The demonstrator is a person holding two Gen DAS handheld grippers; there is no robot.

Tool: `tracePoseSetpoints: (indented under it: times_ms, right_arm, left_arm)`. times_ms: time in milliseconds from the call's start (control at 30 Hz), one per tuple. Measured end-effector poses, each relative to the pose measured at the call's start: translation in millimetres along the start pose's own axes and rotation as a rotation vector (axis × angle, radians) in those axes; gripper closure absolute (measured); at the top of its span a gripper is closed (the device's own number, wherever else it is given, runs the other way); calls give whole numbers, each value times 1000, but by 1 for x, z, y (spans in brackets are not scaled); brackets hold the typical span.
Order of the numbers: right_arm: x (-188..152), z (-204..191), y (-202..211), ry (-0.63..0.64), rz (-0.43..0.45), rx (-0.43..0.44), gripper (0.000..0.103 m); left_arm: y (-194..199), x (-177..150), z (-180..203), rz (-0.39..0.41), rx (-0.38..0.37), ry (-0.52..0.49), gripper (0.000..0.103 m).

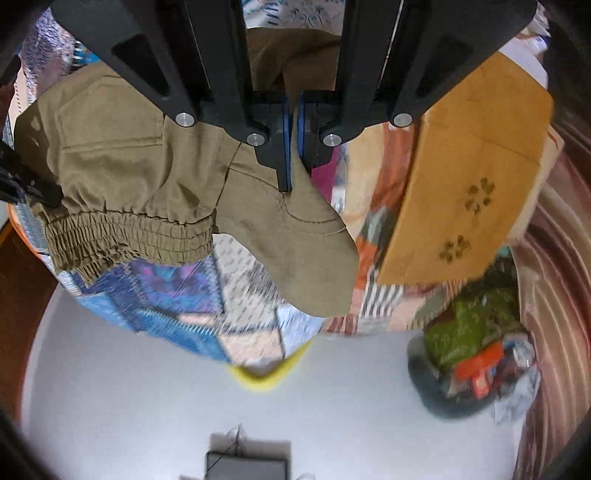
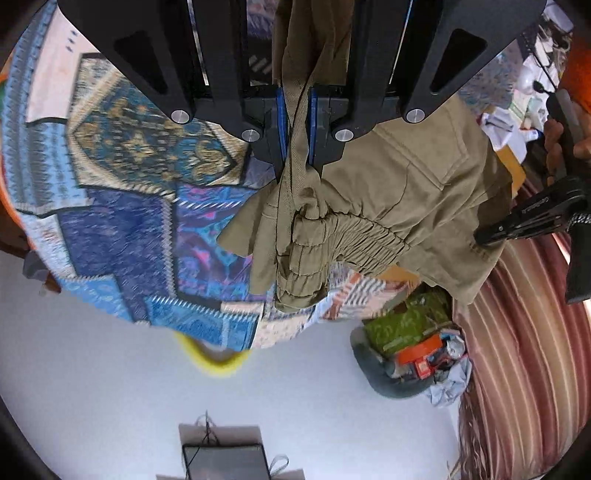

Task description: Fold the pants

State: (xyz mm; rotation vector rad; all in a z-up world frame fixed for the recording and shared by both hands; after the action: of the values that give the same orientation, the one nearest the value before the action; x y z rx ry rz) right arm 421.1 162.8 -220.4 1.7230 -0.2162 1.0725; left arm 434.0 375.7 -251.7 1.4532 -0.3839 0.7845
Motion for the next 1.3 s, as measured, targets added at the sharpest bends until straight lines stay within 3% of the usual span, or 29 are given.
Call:
tracePoseSetpoints:
  times_ms: [200,267,300,433,467,533,600,633,867,1133,1300]
  right_arm:
    - [-35,-8,-48,25,-137,2,95]
    - [-47,-6,-56,33,-172,-10,93]
    - [-52,-3,-56,34,-172,-18,92]
    - [-57,5,-49,-2,-205,-1,84]
    - [-58,5,-44,15,-208,-8,79]
    - [-62,5,-39,53,-214,-35,70]
    - [-64,4,-30,81,-212,-72,60]
    - [-65,4,-27,88,-217,-77,54]
    - [-64,2,21,110,-189,-106,53]
    - [-33,-22,121,118,1,-79,53]
    - [-14,-41,199,111,155,-45,53]
  left_arm:
    - [-67,-44,-30,-170,-42,53,99]
    - [-83,-57,-40,-213,-13,68,93]
    - [-88,-64,-45,-223,-11,78,85]
    - [-87,-74,-56,-220,-47,103,81]
    - [-85,-74,-58,-222,-42,102,80]
    - [-76,-77,-58,-227,14,72,68]
    - [-67,-78,-58,-231,31,52,68]
    - [-61,-79,-57,-234,35,47,68]
    - [6,-69,-36,-181,48,-3,68]
    - [142,-45,33,29,-20,-98,68]
    - [230,-45,83,162,-87,-165,58]
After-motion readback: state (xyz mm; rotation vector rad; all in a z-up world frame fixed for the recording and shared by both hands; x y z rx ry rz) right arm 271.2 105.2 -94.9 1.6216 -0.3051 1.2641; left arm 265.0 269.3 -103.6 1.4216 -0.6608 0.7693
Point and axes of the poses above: each gripper's, at about its wrist camera, not at the fingertips, and y roughly against the way its jaws point, z to its right, x to its top, the point moved 6 cm from there along -y, roughly the way its jaws point, and after that the axes turned 9 degrees about -x, right-handed, at the moved point
